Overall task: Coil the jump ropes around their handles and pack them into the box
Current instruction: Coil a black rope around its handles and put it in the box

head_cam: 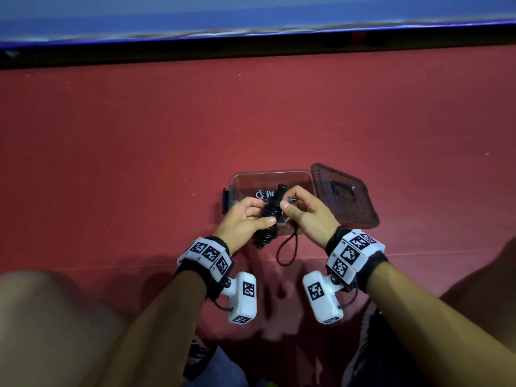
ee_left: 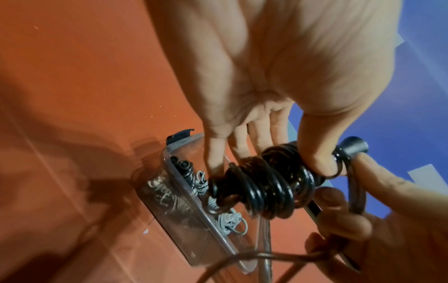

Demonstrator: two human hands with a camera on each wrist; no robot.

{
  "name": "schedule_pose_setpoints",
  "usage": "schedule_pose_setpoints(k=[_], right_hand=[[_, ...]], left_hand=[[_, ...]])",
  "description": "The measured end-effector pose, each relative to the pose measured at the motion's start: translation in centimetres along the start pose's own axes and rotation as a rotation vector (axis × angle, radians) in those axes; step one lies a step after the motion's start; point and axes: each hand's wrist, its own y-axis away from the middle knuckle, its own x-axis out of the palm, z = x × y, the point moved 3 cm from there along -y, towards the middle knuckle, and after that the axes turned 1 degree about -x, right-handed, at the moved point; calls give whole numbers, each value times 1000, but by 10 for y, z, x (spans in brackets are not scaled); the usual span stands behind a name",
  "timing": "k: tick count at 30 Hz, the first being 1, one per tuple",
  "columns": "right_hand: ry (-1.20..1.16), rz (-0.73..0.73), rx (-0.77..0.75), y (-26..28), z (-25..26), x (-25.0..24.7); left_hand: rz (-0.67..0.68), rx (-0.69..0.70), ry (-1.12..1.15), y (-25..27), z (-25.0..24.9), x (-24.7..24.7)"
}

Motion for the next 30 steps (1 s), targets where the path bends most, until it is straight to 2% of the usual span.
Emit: schedule_pose_setpoints(k=[6,10,16,21,24,30], right_hand=[[34,0,-29,-2,-3,-4],[-2,89,-14,-1,-4,6],[63,-2,15,-4,-6,2],[-13,-17,1,-3,0,-1],[-20,-27,3,-2,2,-3],[295,23,34,-8,-10,-7]], left_hand=[[72,2,-4,4,-3,1],[68,8,-35,5,0,6],[50,-10,17,9,-5,12],[-7,-54,68,10,-8,11],[4,-57,60,10,-7,10],[-10,-43,27,7,-4,4]])
